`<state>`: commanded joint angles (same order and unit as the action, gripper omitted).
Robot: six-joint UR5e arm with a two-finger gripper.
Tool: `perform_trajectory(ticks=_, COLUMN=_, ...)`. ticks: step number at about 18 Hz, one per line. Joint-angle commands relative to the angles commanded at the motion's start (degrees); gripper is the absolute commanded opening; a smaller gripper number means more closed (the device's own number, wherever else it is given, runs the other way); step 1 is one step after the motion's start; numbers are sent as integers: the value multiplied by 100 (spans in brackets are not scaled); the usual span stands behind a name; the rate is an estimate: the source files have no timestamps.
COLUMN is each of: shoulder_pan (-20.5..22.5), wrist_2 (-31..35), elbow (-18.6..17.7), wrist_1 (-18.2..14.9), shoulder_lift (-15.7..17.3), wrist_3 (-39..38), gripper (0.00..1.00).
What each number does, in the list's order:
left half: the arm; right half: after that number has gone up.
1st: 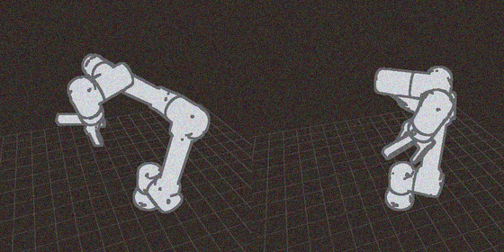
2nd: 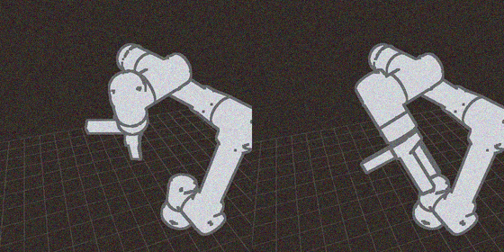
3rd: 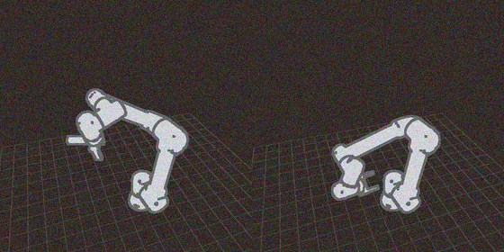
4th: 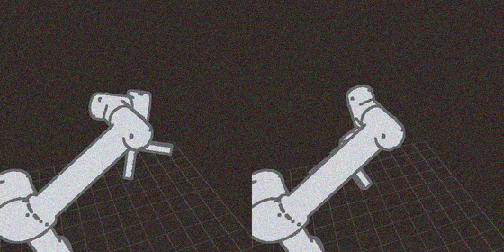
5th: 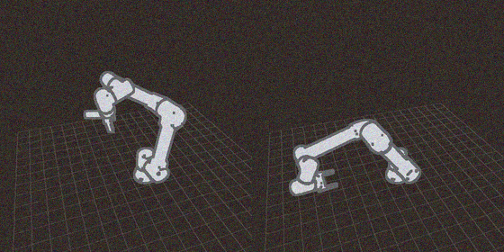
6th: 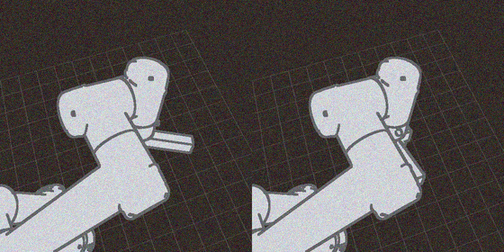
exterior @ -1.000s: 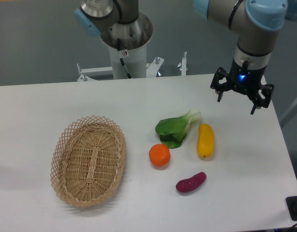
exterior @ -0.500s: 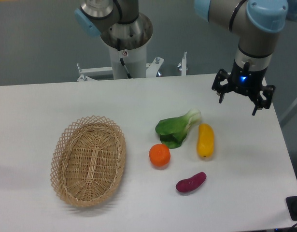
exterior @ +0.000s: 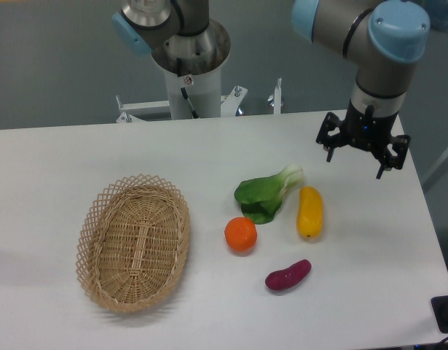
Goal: Pick up the mango from the table
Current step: 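Move the open gripper over the yellow mango and lower onto it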
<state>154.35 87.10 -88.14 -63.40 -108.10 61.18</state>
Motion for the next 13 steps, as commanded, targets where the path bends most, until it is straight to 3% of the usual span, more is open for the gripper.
perform_trajectory(ticks=2, shoulder_pan=-36, wrist_2=-35, elbow=-115, wrist_1=257, shoulder_lift=-70, wrist_3=-9, gripper=100)
perform_trajectory(ticks=6, shoulder_pan=-63, wrist_2=-27, elbow=-229, wrist_1=319, shoulder_lift=-413, wrist_3=-62, gripper=100)
perform_trajectory(ticks=11, shoulder_pan=-36, wrist_2=-35, elbow=-668, wrist_1=1469, shoulder_lift=-686, wrist_3=-1, gripper=100)
perform_trajectory(ticks=13, shoulder_pan=-45, wrist_2=-35, elbow=-765, wrist_1=1550, shoulder_lift=-747, wrist_3=-9, gripper=100)
